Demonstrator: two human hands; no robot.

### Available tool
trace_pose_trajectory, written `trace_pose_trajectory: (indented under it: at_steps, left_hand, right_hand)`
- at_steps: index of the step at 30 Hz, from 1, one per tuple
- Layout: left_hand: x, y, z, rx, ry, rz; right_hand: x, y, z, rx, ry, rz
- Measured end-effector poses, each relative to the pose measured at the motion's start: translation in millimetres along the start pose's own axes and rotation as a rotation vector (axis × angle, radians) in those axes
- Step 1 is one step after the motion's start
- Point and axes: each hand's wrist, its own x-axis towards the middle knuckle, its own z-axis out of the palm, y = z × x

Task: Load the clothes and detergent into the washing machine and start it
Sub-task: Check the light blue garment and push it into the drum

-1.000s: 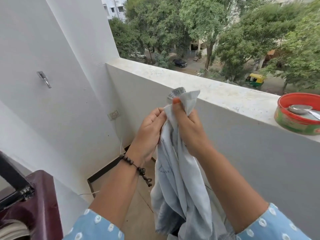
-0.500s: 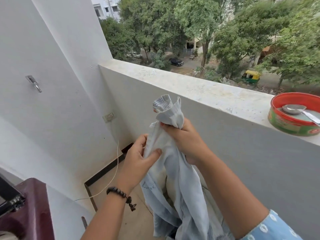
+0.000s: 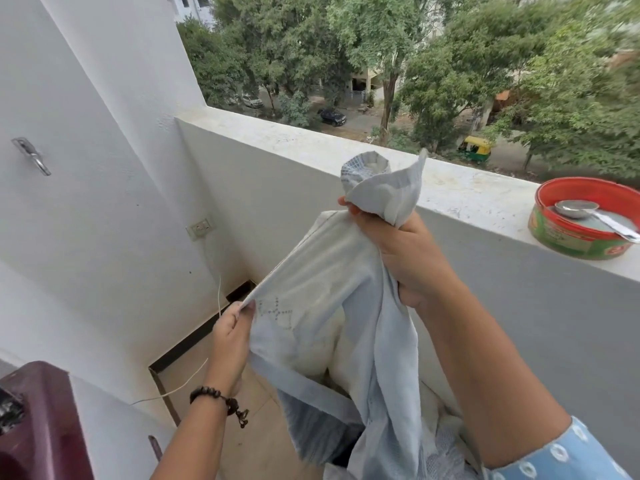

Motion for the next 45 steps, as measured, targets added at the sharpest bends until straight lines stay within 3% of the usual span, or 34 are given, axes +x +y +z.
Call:
trace_pose_trajectory:
  at_steps: [3, 6, 9, 12, 14, 16, 18, 25, 33, 36, 40, 45]
  left_hand:
    - [3.5, 34.9, -7.4, -0.104, -0.007, 0.085]
    - [3.0, 87.1, -8.9, -0.185, -0.066, 0.239]
    - [-0.5, 135.1, -3.8, -0.133, -0.236, 0.451]
    - [-8.0, 169.2, 9.9, 0.081, -0.38, 0.649]
    - [-9.3, 175.8, 18.1, 0.187, -0.391, 0.727]
    - [-7.0, 171.4, 18.3, 0.217, -0.321, 0.773]
    - [-2.4, 159.4, 10.2, 0.222, -0.259, 0.766]
    - [5.9, 78.4, -17.4, 0.396, -0.309, 0.614]
    - [26.9, -35.8, -41.6, 0.691, -0.348, 0.281]
    - [35.6, -42.1, -47.8, 0.45, -0.284, 0.233]
    - [48.9, 8.8, -54.3, 0.042, -0.192, 0.2]
    - [51.9, 97.9, -58.8, -0.115, -0.116, 0.434]
  right_hand:
    - [2.5, -8.9, -17.0, 0.033, 0.129, -0.038]
    - [1.9, -14.8, -24.7, -0.026, 0.137, -0.077]
    - [-0.4, -8.2, -14.4, -0.072, 0.055, -0.041]
    - [-6.7, 2.8, 12.2, -0.185, -0.162, 0.011]
    - [-12.7, 10.3, 32.8, -0.238, -0.286, 0.025]
    - [-15.5, 15.8, 46.8, -0.267, -0.276, -0.015]
    - [-16.9, 16.8, 50.2, -0.262, -0.235, -0.051]
    - [-13.9, 3.6, 63.7, -0.2, -0.071, -0.1]
    - [-18.3, -16.1, 71.6, -0.088, 0.138, -0.158]
    - [-18.6, -26.5, 60.8, -0.079, 0.262, -0.192]
    - [-19.2, -36.5, 46.1, -0.05, 0.412, -0.225]
    - [-16.1, -26.9, 37.8, -0.068, 0.462, -0.171]
